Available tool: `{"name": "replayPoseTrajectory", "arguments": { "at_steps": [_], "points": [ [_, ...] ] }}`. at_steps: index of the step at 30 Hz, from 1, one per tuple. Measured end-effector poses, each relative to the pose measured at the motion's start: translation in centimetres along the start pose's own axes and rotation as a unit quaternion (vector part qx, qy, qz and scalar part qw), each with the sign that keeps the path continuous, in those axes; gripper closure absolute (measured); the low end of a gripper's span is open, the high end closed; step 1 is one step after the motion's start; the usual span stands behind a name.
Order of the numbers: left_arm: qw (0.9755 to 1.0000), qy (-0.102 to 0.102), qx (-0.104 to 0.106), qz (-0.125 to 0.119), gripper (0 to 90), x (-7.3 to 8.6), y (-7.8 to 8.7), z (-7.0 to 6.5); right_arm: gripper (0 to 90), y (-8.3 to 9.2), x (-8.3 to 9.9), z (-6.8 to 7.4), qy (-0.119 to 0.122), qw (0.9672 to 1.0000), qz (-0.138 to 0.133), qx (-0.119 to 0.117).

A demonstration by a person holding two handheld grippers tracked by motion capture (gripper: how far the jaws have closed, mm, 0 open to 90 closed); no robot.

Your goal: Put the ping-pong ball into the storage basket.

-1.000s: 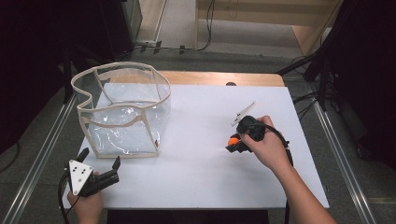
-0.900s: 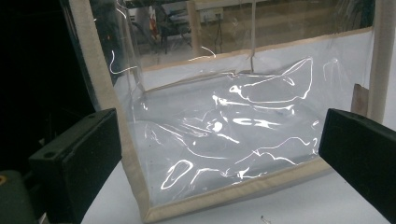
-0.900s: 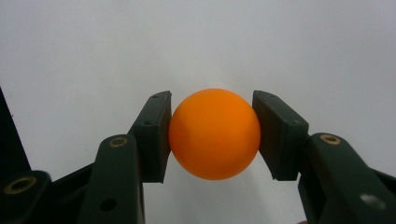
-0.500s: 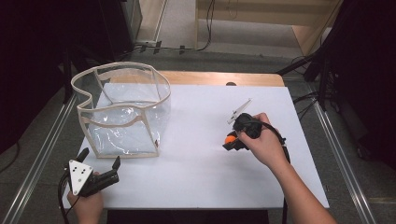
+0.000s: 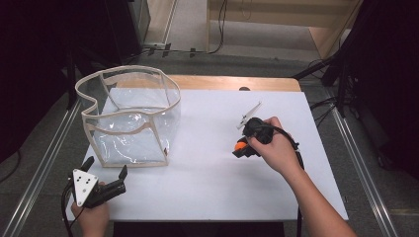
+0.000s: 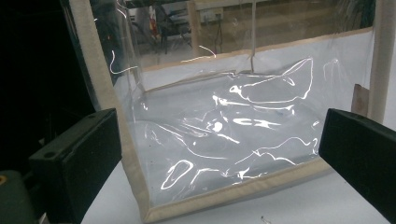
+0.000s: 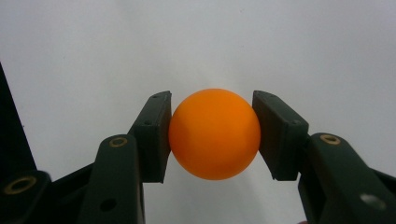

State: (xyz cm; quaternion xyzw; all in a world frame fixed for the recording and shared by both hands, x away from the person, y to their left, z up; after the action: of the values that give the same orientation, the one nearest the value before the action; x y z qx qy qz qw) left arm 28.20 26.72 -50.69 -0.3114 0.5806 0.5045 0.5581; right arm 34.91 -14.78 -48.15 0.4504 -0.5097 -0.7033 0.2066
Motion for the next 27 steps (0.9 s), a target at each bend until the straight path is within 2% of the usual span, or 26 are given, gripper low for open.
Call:
{"name": "replayPoseTrajectory", "arguments": {
  "at_steps": [21,22,27],
  "points": [
    [1.0000,0.003,0.002,0.000,0.0,0.0,0.0,0.1,47.5,0.0,-2.0,0.3,0.017,0.9998,0.005,-0.006],
    [1.0000,0.003,0.002,0.000,0.0,0.0,0.0,0.1,47.5,0.0,-2.1,0.3,0.012,0.9999,0.008,-0.005],
    [1.0000,0.004,0.002,0.000,0.0,0.0,0.0,0.1,47.5,0.1,-2.5,0.3,0.021,0.9997,0.007,-0.007]
  ]
}}
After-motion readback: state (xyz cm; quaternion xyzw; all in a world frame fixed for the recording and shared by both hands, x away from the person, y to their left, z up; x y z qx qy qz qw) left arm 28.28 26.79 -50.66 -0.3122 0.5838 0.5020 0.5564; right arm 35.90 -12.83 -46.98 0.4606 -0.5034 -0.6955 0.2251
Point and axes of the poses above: each handheld gripper's, and its own axes: y roughly backward along the jaws, x roughly out of its underside, z roughly to its left, the point moved 7 cm from there along -y, roughly forward along the jaws, and after that the axes turned 4 degrees about x, right-handed, at the moved point
